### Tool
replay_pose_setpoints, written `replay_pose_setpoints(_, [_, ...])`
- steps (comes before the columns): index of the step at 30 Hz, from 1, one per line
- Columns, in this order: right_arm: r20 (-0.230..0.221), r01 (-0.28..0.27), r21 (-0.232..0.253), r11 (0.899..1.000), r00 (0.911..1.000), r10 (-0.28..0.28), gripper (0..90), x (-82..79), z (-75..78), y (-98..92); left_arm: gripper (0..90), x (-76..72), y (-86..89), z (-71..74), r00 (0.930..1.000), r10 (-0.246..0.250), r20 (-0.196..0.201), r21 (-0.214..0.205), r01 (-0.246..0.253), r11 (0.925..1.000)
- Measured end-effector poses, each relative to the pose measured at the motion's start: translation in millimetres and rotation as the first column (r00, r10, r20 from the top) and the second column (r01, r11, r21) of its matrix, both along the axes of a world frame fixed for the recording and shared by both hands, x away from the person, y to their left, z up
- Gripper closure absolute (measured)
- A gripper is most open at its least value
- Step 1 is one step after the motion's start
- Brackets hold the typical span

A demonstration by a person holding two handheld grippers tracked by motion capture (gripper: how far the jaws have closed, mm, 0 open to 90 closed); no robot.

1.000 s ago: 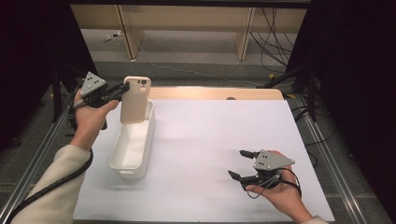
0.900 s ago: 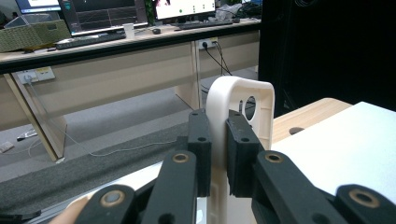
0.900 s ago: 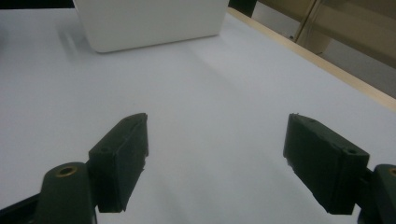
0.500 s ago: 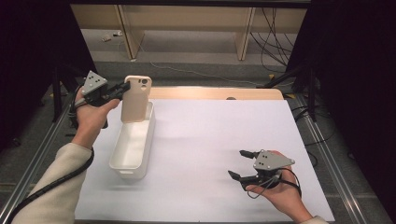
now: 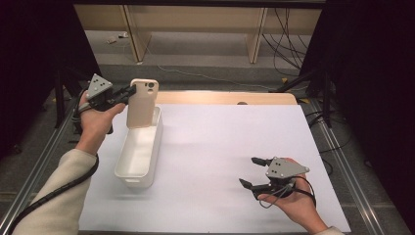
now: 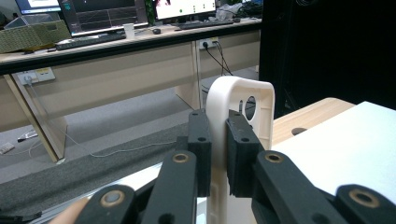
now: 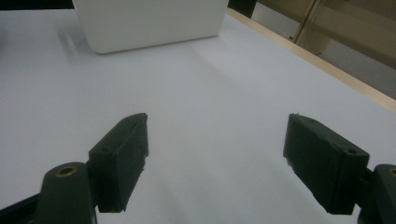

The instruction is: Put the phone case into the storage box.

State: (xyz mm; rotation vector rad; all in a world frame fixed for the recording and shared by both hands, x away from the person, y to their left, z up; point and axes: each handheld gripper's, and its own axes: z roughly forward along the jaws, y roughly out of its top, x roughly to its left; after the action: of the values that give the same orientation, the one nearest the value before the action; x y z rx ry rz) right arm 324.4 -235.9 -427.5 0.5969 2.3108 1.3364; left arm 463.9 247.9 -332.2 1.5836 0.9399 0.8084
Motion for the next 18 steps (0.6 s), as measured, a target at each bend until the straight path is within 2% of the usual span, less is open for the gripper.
replay_pose_setpoints(18, [-0.001,0.000,0.000,1.000,1.0000,0.000,23.5,-0.2,0.4,-0.2,81.8,4.6,3.8,-3.8,0.9999,0.009,-0.004,-0.003,-0.009,1.0000])
